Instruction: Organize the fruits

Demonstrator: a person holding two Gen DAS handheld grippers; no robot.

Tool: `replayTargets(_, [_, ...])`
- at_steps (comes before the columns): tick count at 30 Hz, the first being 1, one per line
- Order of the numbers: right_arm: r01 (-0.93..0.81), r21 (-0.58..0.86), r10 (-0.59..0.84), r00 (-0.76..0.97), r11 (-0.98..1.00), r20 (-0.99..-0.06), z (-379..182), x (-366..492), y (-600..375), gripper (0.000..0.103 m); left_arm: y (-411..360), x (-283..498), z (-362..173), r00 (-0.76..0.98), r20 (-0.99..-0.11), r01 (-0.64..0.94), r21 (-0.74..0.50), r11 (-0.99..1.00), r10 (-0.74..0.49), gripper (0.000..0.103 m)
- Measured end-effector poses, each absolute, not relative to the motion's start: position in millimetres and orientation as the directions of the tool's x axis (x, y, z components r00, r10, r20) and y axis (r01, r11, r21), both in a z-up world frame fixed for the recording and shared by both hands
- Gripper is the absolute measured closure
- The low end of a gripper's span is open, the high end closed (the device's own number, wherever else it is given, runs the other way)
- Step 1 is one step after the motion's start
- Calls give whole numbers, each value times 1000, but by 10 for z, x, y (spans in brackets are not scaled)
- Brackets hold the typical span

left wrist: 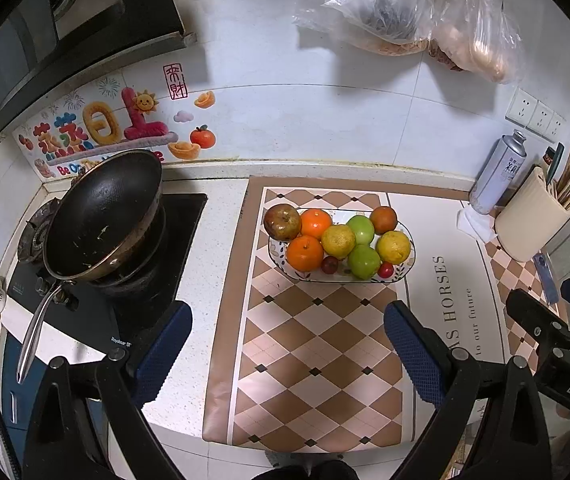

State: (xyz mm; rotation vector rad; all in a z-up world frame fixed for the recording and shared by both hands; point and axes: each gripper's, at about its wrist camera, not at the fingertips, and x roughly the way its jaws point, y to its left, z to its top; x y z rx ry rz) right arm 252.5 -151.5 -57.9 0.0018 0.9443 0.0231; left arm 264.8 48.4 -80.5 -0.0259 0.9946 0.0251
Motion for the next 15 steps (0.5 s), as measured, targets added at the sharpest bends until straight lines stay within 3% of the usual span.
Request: replayTargets(15, [-22, 3, 15, 590, 1000, -807, -556, 2484, -1527, 2, 504, 2564, -789, 558, -829, -48, -10, 999, 19, 5])
